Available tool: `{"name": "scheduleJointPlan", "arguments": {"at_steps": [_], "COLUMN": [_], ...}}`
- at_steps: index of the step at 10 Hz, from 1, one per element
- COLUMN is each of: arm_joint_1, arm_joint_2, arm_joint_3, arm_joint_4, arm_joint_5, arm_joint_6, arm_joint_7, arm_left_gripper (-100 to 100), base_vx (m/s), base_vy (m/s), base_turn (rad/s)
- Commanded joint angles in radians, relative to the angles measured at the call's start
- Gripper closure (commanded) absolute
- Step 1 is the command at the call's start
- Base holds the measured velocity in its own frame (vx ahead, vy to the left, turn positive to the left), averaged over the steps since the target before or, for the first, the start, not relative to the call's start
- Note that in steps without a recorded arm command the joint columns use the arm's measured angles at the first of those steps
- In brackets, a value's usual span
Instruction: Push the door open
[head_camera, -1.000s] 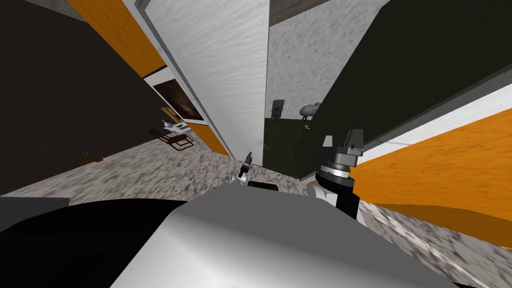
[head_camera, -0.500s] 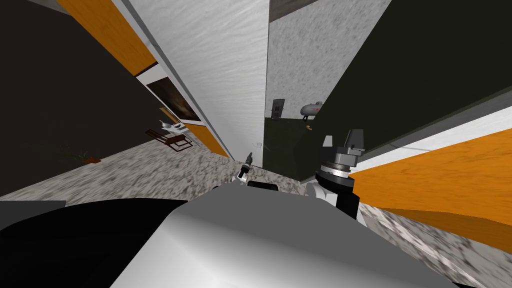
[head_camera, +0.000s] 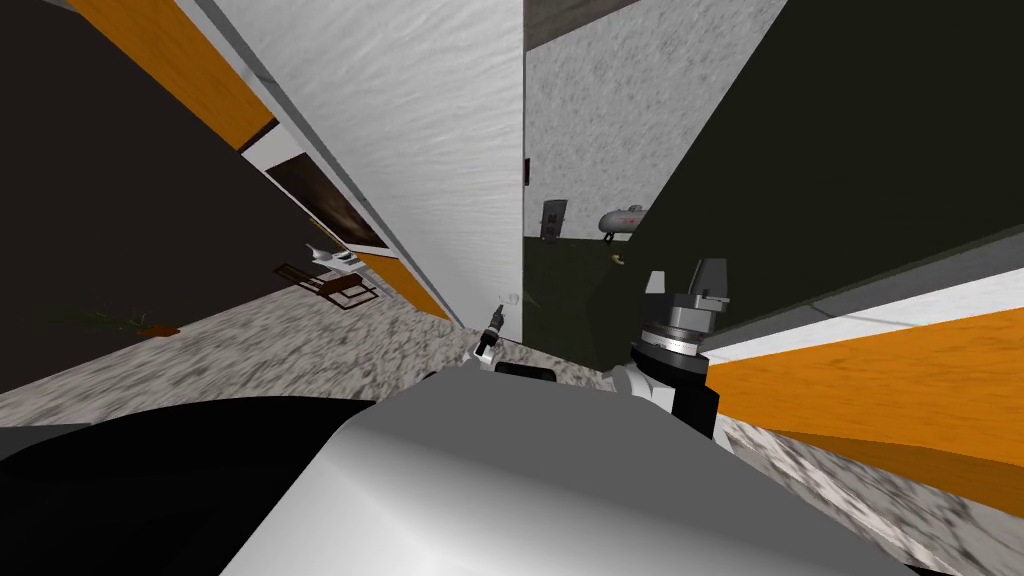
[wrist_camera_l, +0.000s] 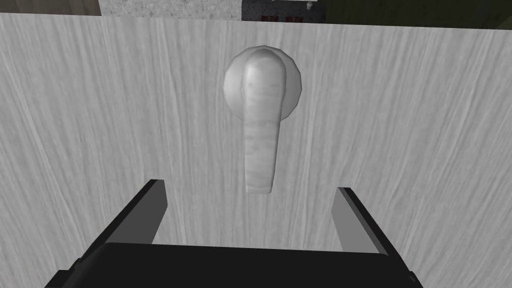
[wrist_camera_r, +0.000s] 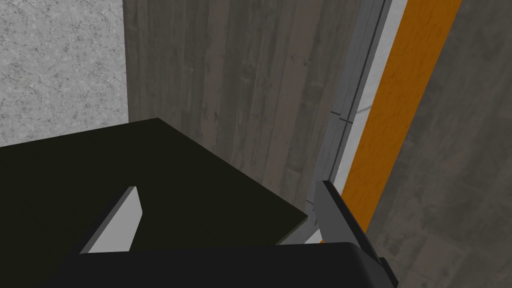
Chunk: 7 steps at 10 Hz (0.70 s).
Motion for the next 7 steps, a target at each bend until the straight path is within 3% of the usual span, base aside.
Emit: {"name": "scheduleJointPlan", "arguments": {"at_steps": [1, 6, 7], "arm_joint_1": [-0.005, -0.009, -0.009], "arm_joint_2": [-0.001, -0.012, -0.012], "arm_joint_3": [0.005, 0.013, 0.013], "arm_joint_4": [0.01, 0.019, 0.019], "arm_joint_5": [0.002, 0.006, 0.006], "arm_joint_6": [-0.003, -0.005, -0.005], "arm_joint_7": [-0.003, -0.007, -0.007], "arm_left_gripper": [-100, -100, 100], "base_vx": [0.204, 0.173, -0.011], "base_vy": [-0.02, -0.035, 0.0], "base_turn": [-0.028, -0.022, 0.004]}}
